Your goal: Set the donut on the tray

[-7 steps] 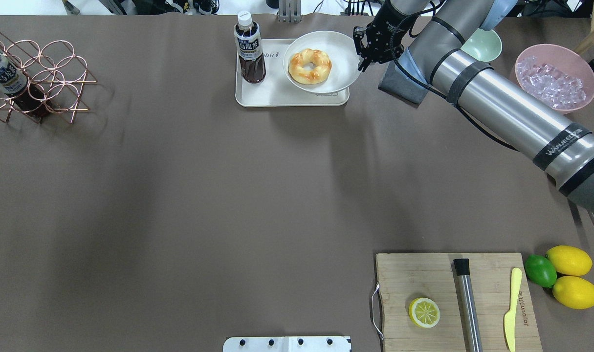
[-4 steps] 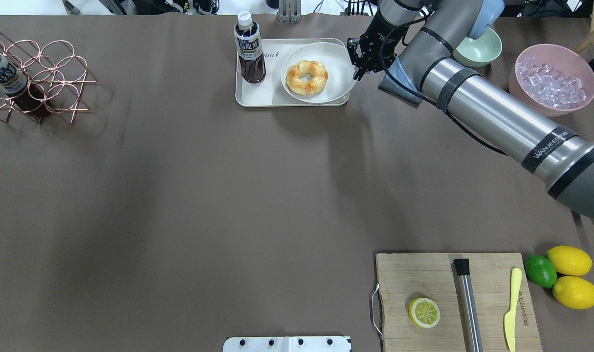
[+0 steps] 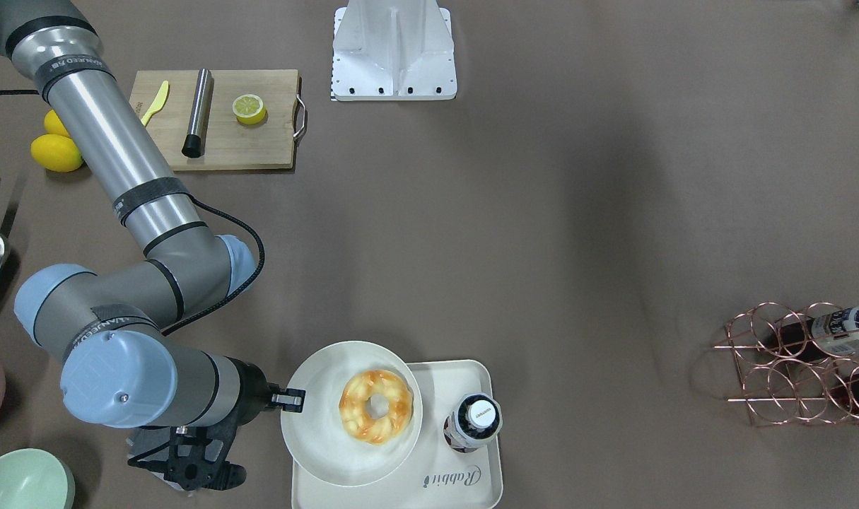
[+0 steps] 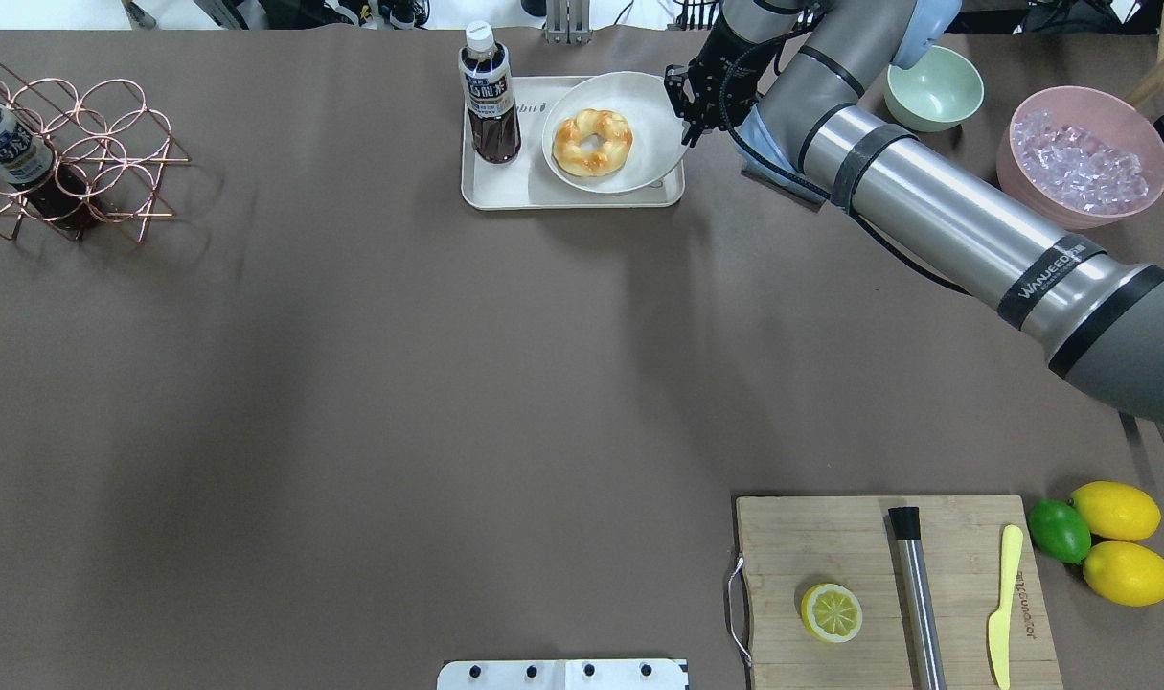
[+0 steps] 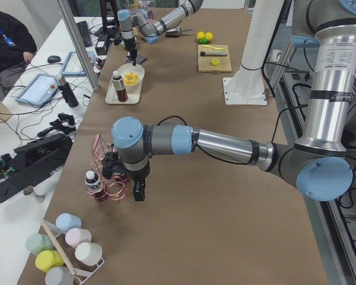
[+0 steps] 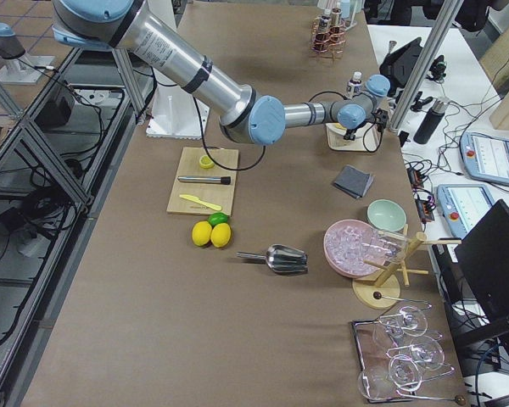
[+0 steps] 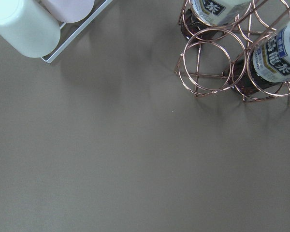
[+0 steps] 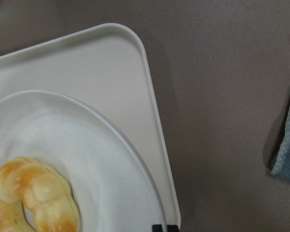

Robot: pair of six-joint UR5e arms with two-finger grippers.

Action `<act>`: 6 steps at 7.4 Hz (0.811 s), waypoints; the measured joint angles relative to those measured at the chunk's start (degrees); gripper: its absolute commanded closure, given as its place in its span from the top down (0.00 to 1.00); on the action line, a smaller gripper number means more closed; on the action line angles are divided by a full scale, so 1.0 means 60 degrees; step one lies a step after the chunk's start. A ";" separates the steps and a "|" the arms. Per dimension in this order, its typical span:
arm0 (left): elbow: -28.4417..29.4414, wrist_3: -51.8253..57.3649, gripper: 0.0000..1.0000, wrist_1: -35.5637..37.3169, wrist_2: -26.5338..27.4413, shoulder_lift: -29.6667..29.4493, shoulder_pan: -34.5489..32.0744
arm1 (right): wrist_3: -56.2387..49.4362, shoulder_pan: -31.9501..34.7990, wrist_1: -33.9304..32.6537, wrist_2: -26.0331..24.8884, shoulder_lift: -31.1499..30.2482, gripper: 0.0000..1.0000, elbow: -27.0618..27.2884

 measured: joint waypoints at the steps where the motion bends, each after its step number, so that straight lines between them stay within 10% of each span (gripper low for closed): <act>1: 0.0001 0.0000 0.98 0.0002 0.0000 -0.0001 0.0000 | 0.0138 -0.0003 0.0005 -0.0078 0.0060 0.98 -0.0068; 6: 0.0008 0.0000 0.98 0.0004 0.0261 -0.0033 0.0000 | 0.0472 0.0031 0.0032 -0.0336 0.0150 0.99 -0.0133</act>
